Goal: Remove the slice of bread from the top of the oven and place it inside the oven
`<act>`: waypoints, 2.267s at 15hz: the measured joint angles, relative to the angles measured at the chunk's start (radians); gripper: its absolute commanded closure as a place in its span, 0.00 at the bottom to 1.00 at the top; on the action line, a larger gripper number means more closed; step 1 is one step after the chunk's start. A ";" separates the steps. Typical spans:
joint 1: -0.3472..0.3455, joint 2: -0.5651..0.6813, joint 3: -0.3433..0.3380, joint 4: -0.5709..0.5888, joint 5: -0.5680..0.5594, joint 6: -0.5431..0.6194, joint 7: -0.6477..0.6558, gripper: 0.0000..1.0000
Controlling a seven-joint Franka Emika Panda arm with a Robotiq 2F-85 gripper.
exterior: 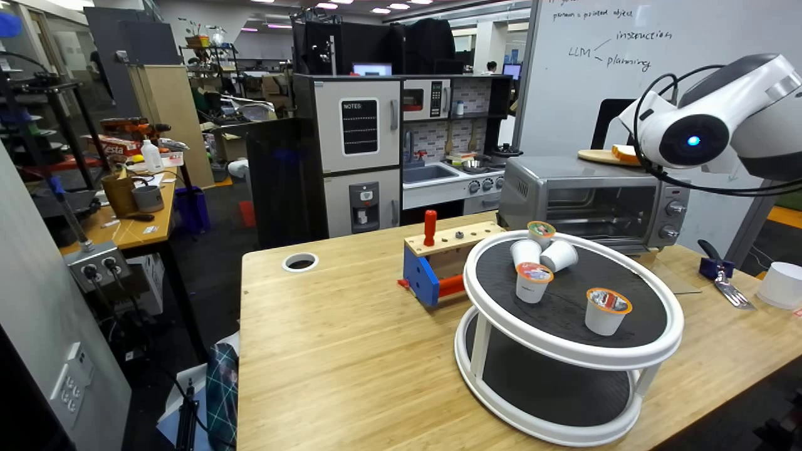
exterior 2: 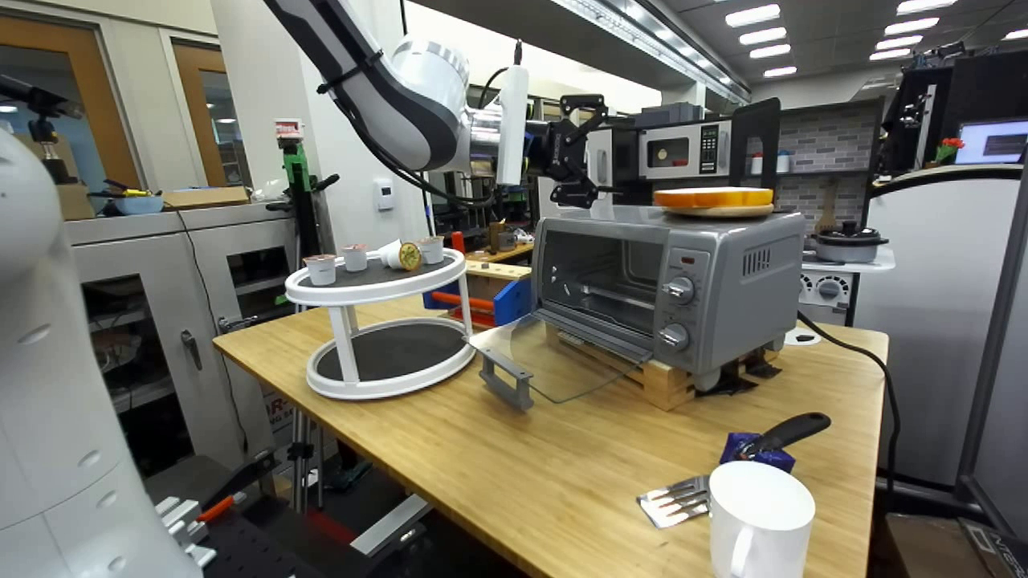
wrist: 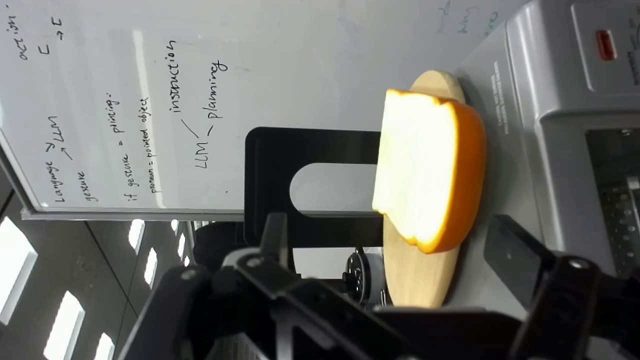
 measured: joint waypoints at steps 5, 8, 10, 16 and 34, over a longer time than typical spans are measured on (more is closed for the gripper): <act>0.009 0.007 0.041 0.071 0.155 -0.027 -0.029 0.00; 0.013 0.026 0.057 0.095 0.232 -0.060 -0.051 0.00; 0.013 0.036 0.062 0.098 0.265 -0.072 -0.061 0.00; 0.013 0.045 0.069 0.106 0.290 -0.087 -0.064 0.00; -0.003 -0.088 0.044 -0.055 0.103 -0.091 0.087 0.00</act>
